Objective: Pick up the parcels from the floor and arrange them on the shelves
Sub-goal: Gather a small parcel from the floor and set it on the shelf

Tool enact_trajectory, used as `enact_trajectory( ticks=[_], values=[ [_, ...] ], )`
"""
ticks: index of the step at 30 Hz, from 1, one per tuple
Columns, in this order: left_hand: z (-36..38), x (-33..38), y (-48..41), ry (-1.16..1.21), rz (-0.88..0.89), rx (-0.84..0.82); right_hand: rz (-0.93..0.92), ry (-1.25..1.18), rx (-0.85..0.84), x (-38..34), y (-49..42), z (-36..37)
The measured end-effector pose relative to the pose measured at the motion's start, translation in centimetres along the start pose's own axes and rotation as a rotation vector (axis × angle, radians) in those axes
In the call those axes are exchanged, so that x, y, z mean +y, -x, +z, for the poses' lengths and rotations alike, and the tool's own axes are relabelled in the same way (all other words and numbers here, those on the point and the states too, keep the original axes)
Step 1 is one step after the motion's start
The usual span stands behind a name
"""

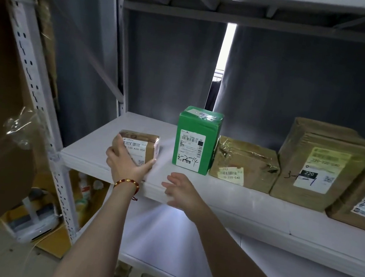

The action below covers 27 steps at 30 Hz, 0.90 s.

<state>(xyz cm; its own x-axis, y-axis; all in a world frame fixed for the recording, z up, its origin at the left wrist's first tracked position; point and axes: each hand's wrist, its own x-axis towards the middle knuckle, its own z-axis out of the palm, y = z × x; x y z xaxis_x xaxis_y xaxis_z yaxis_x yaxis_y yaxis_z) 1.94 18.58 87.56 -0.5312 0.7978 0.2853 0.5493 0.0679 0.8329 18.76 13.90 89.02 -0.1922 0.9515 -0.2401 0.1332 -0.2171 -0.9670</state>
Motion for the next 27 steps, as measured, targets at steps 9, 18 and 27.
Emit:
enact_trajectory(
  ticks=[9,18,27],
  values=[
    [1.3,0.2,-3.2,-0.185,0.09,-0.233,-0.018,0.004,-0.005,0.4,-0.2,-0.3],
    [-0.2,-0.5,-3.1,-0.43,0.138,-0.3,-0.036,-0.006,-0.004,0.6,-0.1,-0.3],
    [-0.7,-0.4,3.4,-0.227,0.26,-0.251,-0.093,-0.068,0.046,1.7,1.4,0.4]
  ],
)
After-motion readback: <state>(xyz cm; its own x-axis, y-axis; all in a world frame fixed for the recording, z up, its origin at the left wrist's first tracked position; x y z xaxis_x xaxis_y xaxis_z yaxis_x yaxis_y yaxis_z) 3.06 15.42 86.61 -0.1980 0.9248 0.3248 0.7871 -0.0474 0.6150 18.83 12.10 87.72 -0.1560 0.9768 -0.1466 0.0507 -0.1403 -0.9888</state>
